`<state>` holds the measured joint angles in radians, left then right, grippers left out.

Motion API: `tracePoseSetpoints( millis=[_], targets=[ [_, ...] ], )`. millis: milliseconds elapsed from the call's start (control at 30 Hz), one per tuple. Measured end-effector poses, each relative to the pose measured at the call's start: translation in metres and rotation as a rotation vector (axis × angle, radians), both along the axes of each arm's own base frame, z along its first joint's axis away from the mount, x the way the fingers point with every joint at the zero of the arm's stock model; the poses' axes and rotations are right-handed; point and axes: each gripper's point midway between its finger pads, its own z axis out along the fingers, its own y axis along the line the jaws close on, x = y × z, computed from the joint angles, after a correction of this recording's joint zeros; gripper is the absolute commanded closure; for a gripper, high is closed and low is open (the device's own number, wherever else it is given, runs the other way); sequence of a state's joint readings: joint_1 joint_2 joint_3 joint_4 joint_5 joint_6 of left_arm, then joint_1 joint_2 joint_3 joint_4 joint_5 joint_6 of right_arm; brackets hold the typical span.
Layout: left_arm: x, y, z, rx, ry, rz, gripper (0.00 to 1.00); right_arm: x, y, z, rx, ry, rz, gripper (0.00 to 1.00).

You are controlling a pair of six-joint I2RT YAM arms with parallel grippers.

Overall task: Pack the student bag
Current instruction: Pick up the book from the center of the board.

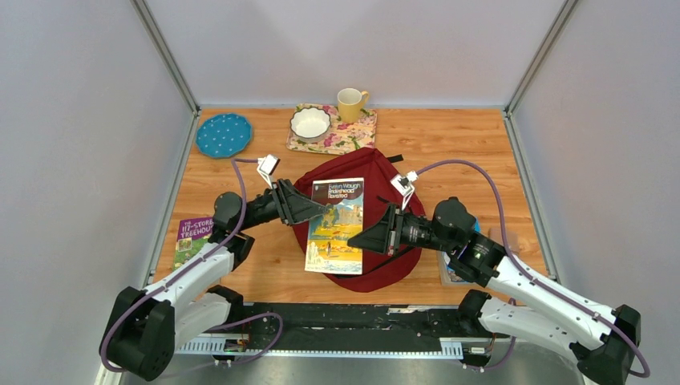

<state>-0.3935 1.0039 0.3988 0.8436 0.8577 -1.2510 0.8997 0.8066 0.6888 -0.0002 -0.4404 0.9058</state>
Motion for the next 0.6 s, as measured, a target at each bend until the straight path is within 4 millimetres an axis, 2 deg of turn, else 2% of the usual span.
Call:
tracePoseSetpoints(
  millis=[233, 300, 367, 433, 600],
  targets=[
    [-0.008, 0.0, 0.017, -0.049, -0.048, -0.03, 0.58, -0.001, -0.003, -0.021, -0.01, 0.006, 0.004, 1.0],
    [-0.008, 0.0, 0.019, -0.055, -0.053, -0.031, 0.61, 0.001, -0.006, -0.026, -0.017, 0.009, -0.008, 1.0],
    [-0.009, 0.0, 0.02, -0.059, -0.057, -0.032, 0.61, 0.005, -0.008, -0.03, -0.024, 0.015, -0.023, 1.0],
    [-0.008, 0.0, 0.021, -0.062, -0.059, -0.027, 0.53, 0.009, -0.008, -0.034, -0.032, 0.021, -0.032, 1.0],
    [-0.008, 0.0, 0.022, -0.066, -0.061, -0.024, 0.46, 0.019, -0.005, -0.049, -0.078, 0.031, -0.041, 1.0]
  ],
)
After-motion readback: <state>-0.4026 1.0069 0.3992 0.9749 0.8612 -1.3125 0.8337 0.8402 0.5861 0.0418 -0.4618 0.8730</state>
